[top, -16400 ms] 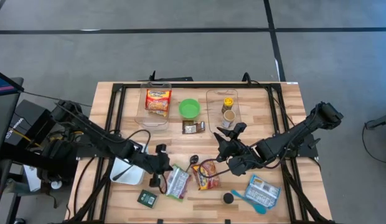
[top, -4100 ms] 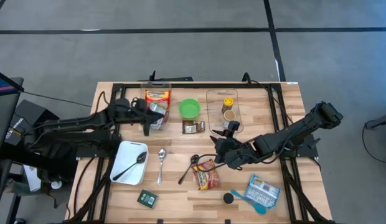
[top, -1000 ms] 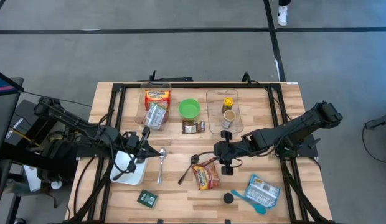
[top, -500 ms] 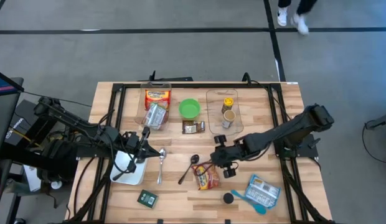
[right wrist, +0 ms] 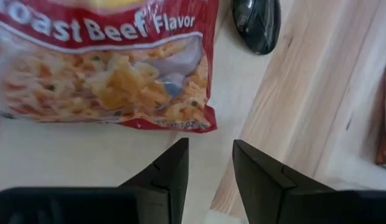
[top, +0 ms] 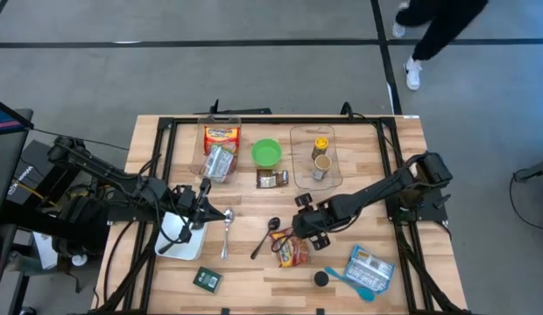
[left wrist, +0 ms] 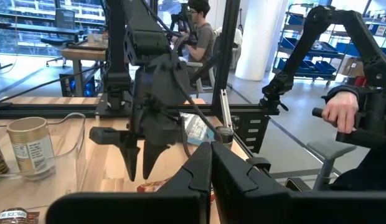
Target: Pick & Place Food Item
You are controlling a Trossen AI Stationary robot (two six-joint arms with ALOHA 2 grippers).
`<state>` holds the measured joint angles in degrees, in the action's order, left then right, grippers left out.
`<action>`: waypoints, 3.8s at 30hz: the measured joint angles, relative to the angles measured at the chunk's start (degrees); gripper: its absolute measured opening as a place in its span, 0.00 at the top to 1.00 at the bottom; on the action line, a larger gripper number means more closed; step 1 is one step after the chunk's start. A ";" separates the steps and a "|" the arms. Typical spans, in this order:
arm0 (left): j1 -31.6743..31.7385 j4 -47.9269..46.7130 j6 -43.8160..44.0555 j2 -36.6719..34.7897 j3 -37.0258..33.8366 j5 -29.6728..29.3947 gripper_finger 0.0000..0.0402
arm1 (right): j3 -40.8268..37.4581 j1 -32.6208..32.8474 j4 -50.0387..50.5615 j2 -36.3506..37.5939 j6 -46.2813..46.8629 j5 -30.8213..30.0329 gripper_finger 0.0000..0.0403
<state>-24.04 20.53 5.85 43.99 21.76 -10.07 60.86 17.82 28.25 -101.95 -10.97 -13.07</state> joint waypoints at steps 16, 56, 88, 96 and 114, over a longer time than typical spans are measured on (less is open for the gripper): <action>-0.02 -0.13 0.00 0.00 0.00 0.00 1.00 | 0.04 0.04 -1.17 -0.11 4.70 -1.60 0.71; 0.00 -0.17 0.00 0.00 0.00 0.01 1.00 | 0.02 -1.18 -4.58 -0.65 -1.04 5.95 0.60; -0.01 -0.34 0.02 0.00 -0.02 0.02 1.00 | 0.07 -1.73 -6.16 -4.94 -0.99 7.40 0.66; 0.00 -0.37 0.02 0.00 -0.02 0.01 1.00 | 0.04 -1.73 -5.99 -4.52 -1.05 7.20 0.81; -0.02 -0.39 0.02 0.00 -0.02 0.02 1.00 | 0.33 -1.24 -5.02 -3.58 -0.45 6.32 1.00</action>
<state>-24.05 20.14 5.87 43.99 21.74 -10.04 61.19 16.58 23.23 -105.54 -11.42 -6.75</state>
